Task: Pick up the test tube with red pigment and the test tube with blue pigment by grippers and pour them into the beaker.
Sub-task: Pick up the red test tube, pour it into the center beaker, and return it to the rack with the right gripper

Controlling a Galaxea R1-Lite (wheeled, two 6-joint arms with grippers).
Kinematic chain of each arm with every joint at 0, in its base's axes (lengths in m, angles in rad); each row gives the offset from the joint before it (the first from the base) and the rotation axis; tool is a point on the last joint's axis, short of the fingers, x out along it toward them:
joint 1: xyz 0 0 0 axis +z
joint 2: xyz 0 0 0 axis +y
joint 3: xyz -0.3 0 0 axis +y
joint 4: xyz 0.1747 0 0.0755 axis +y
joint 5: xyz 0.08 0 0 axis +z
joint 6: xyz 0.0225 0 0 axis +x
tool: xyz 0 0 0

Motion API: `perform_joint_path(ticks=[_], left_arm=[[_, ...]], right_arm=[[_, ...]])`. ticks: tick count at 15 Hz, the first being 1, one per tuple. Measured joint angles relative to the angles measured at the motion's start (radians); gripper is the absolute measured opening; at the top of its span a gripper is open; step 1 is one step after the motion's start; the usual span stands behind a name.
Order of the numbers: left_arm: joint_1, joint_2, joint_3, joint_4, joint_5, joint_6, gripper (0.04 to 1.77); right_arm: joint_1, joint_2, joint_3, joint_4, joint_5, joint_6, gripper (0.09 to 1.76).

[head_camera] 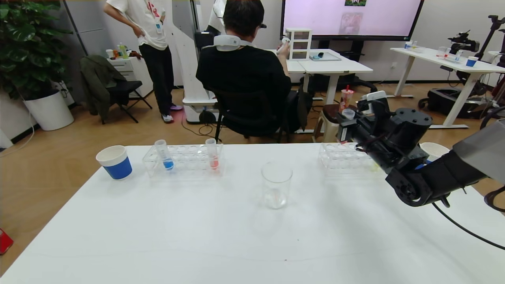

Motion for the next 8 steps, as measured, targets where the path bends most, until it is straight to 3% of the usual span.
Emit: perform_joint_path(ticks=[5, 8], left_arm=[[0.000, 0.000, 0.000, 0.000, 0.000, 0.001, 1.75], [0.000, 0.000, 0.000, 0.000, 0.000, 0.001, 1.75]], right_arm=[[0.044, -0.041, 0.037, 0.002, 0.138, 0.000, 0.51], [0.062, -0.046, 0.047, -0.004, 0.276, -0.089, 0.51]])
